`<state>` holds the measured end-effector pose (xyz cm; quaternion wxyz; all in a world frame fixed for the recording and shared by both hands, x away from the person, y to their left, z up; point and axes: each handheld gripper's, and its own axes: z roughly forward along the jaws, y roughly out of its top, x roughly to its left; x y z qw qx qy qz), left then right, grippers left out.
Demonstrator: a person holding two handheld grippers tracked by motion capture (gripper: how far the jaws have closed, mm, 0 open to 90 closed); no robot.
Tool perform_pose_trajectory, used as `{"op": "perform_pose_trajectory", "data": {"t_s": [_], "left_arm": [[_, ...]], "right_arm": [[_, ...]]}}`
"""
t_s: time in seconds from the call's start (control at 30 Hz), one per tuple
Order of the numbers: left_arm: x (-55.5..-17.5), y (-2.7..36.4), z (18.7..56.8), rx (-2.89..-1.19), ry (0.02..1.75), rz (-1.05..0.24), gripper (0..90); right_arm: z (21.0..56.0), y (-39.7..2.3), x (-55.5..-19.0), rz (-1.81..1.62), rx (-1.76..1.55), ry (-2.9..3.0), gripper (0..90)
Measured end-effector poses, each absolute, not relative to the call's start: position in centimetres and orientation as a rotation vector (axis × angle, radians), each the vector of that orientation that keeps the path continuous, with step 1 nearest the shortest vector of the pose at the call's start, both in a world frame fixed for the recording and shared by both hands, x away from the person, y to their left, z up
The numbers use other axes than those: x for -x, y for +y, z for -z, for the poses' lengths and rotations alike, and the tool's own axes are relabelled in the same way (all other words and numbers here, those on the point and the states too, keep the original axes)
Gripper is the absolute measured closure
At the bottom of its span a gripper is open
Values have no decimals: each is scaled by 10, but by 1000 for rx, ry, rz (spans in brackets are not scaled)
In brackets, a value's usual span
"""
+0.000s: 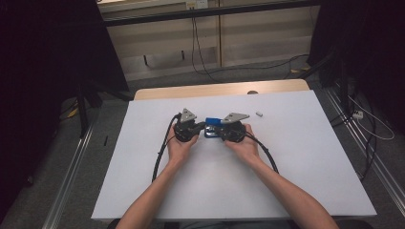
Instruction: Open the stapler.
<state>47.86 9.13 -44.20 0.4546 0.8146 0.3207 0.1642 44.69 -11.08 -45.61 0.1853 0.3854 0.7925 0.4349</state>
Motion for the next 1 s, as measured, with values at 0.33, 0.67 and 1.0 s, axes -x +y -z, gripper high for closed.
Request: {"op": "perform_pose_trajectory", "data": {"t_s": [0.33, 0.67, 1.0], "left_arm": [[-478, 91, 438, -1991, 781, -408, 900], [-478, 89, 434, -1969, 776, -412, 900], [-478, 88, 431, -1959, 768, -416, 900]], "right_arm": [[456, -111, -447, -1224, -1082, 2232, 900], [456, -111, -447, -1223, -1082, 2232, 900], [456, -110, -446, -1216, -1077, 2230, 900]]}}
